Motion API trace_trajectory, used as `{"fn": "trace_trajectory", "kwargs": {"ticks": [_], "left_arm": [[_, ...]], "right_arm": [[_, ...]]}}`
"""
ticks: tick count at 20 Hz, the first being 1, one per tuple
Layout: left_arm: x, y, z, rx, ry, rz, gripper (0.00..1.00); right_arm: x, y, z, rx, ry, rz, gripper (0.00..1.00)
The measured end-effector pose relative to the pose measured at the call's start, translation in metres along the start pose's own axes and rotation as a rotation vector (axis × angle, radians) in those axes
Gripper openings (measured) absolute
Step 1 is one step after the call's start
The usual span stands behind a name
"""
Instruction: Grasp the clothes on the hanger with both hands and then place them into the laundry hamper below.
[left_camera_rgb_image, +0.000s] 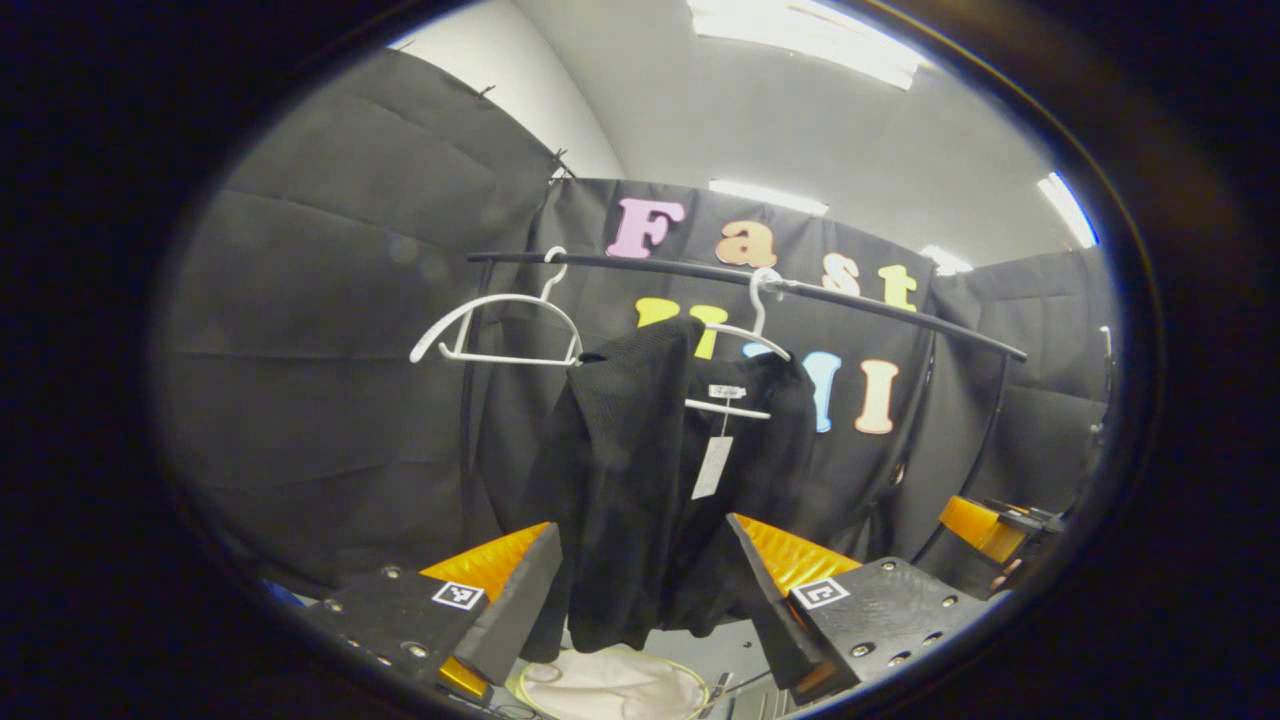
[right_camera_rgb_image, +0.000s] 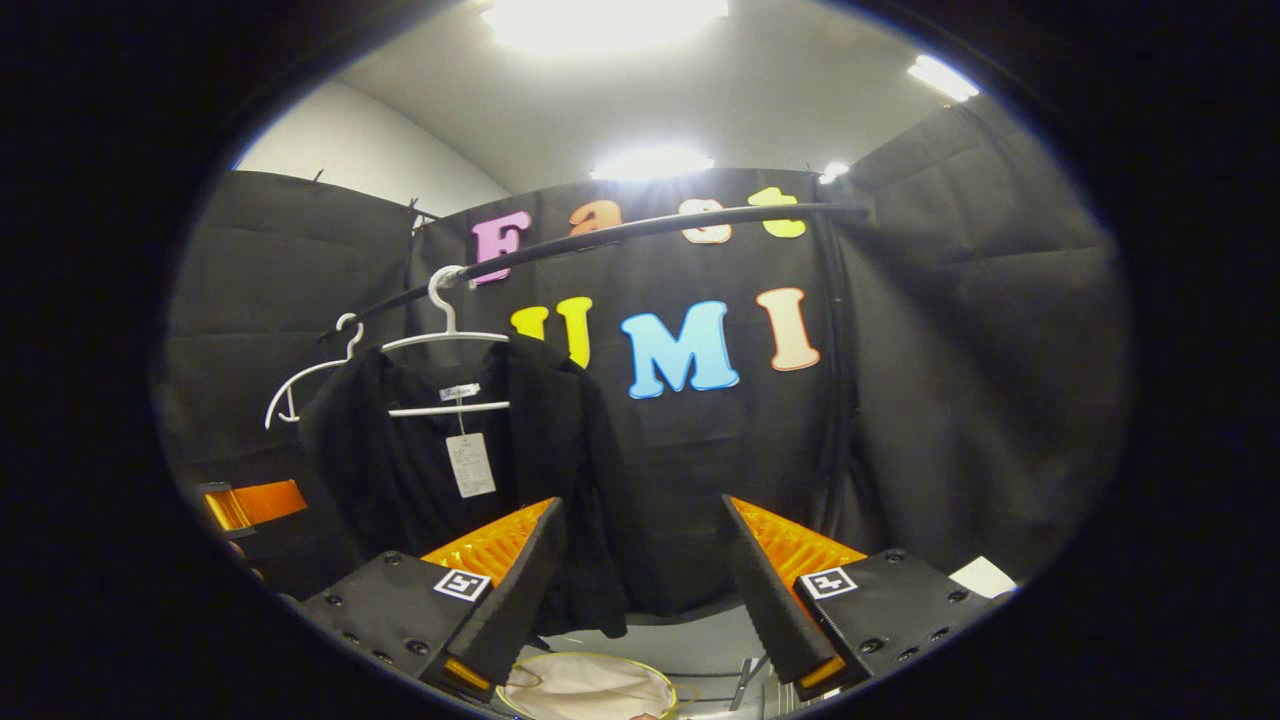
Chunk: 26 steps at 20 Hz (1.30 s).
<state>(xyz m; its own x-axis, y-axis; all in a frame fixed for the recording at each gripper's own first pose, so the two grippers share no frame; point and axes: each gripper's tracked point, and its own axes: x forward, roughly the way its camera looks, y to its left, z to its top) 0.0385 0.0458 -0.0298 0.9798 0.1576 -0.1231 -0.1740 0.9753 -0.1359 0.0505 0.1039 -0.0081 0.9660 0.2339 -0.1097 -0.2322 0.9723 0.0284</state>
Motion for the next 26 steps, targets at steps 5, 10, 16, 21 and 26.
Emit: {"fn": "trace_trajectory", "kwargs": {"ticks": [5,10,16,21,26], "left_arm": [[0.021,-0.014,0.011,0.048,-0.011,0.084,0.94],[0.053,-0.024,0.013,0.025,-0.014,0.196,0.94],[0.106,-0.03,0.006,0.04,-0.019,0.306,0.94],[0.137,-0.017,0.001,0.024,-0.02,0.4,0.94],[0.162,-0.008,-0.001,0.034,-0.02,0.483,0.94]], "right_arm": [[0.058,0.037,0.0,0.028,0.018,0.177,0.93],[0.112,0.067,-0.003,0.067,0.041,0.315,0.93],[0.167,0.089,-0.014,0.118,0.047,0.41,0.98],[0.194,0.098,-0.024,0.127,0.057,0.4,0.98],[0.22,0.107,-0.03,0.154,0.072,0.368,0.98]]}}
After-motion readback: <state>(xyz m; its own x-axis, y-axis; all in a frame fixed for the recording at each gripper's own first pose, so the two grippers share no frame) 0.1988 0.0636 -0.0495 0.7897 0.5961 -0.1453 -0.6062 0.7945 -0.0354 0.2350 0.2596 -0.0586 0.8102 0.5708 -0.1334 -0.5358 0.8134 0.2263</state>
